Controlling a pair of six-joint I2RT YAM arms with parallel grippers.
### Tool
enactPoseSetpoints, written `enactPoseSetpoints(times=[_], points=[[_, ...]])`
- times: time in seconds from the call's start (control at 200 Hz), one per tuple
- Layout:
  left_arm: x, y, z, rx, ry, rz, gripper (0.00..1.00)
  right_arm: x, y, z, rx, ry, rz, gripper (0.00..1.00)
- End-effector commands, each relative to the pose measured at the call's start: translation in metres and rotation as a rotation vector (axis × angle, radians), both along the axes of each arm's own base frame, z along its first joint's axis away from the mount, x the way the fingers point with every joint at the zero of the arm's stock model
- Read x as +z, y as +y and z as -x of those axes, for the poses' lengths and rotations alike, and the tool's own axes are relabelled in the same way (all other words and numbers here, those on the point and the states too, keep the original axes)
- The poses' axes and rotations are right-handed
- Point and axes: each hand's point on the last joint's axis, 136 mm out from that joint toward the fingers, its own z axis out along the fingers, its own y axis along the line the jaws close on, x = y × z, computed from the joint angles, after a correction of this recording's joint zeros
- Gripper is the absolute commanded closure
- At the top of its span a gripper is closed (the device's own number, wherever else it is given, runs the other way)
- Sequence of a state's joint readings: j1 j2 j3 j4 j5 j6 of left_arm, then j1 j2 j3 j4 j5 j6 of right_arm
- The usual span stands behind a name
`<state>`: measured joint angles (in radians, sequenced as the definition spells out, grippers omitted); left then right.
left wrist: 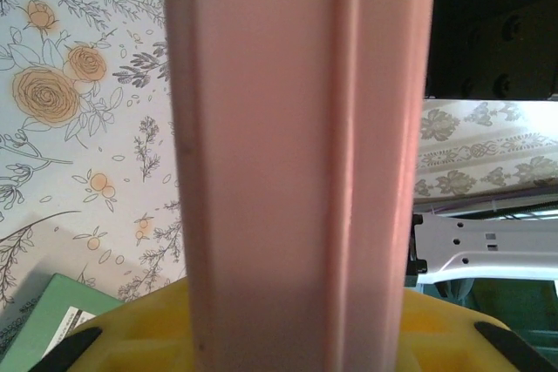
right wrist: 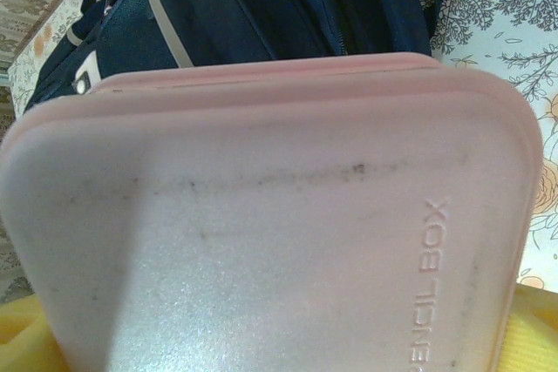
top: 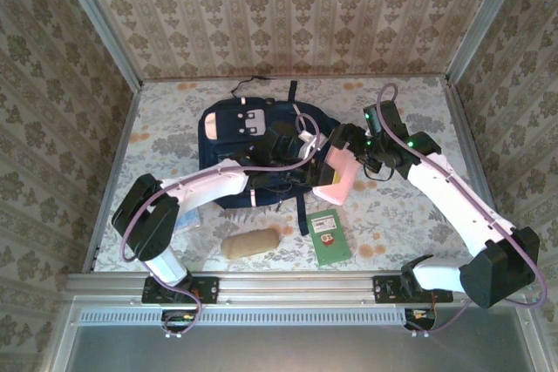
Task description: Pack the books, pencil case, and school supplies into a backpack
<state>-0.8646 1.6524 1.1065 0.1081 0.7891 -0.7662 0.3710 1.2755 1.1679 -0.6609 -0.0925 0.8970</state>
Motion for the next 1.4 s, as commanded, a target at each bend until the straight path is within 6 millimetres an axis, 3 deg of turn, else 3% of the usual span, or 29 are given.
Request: enactPoseSetpoints(times=[0.0, 0.21, 0.385, 0.585, 0.7, 0.83, 1.06, 1.26, 1.39], points=[[0.034, -0.004, 0.006, -0.039, -0.02, 0.114, 0.77, 0.023, 0.006, -0.002, 0.004, -0.068, -0.067, 0.04], [0.038, 0.003, 0.012, -0.068, -0.025, 0.135, 0.8, 0.048, -0.014, -0.002, -0.003, -0.172, -0.046, 0.0], [0.043, 0.032, 0.01, -0.077, -0.074, 0.118, 0.79, 0.073, -0.029, 0.004, 0.088, -0.313, 0.001, 0.0], [0.054, 0.066, 0.004, -0.077, -0.202, 0.036, 0.75, 0.099, -0.015, 0.018, 0.245, -0.445, -0.029, 0.0], [0.055, 0.086, -0.005, -0.035, -0.381, -0.095, 0.76, 0.1, -0.015, 0.024, 0.236, -0.395, -0.058, 0.01], [0.059, 0.111, -0.03, 0.105, -0.598, -0.245, 0.78, 0.106, -0.01, 0.032, 0.222, -0.342, -0.134, 0.02], [0.095, 0.161, -0.058, 0.324, -1.196, -0.567, 0.77, 0.119, -0.023, 0.047, 0.12, -0.311, -0.175, 0.03], [0.124, 0.168, -0.056, 0.326, -1.65, -0.735, 0.73, 0.133, 0.01, 0.054, 0.181, -0.257, -0.462, 0.04], [0.129, 0.168, -0.054, 0.29, -1.842, -0.868, 0.74, 0.136, 0.022, 0.057, 0.198, -0.248, -0.61, 0.05]])
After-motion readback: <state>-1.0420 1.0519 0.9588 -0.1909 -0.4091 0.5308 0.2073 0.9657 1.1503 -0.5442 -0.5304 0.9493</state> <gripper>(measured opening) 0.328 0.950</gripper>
